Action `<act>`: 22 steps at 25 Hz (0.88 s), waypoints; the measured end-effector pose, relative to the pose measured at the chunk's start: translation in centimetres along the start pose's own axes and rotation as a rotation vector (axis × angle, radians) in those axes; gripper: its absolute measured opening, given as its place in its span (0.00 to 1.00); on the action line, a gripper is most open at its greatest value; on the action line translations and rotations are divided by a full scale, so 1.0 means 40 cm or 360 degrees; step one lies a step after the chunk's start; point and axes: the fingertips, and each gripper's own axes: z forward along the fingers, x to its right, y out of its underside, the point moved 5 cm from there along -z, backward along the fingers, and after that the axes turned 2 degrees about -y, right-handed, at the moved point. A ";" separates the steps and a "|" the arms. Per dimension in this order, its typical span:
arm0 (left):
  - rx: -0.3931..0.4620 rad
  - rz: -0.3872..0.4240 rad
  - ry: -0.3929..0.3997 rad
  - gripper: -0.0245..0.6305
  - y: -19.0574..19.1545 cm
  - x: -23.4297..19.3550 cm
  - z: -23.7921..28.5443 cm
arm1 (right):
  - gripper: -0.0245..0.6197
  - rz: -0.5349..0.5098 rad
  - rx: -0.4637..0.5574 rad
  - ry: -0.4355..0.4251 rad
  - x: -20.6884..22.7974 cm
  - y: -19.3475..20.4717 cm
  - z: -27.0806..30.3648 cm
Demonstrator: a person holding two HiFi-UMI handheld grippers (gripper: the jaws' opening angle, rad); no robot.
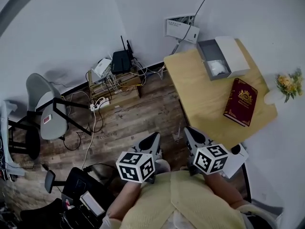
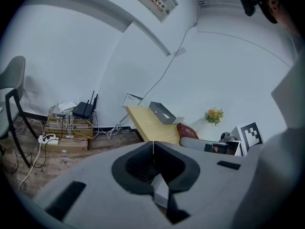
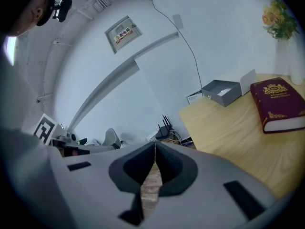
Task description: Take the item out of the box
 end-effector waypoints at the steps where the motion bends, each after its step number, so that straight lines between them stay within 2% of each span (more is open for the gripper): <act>1: -0.0005 0.0012 0.0007 0.07 -0.009 -0.017 -0.001 | 0.09 -0.0009 0.0000 0.0008 -0.009 -0.002 0.016; 11: -0.0075 0.0088 0.0091 0.07 -0.062 -0.145 -0.007 | 0.09 -0.0018 0.0022 0.0094 -0.078 -0.019 0.135; 22: -0.0115 0.0133 0.0199 0.07 -0.112 -0.179 0.077 | 0.09 0.0006 0.0026 0.0160 -0.057 -0.049 0.219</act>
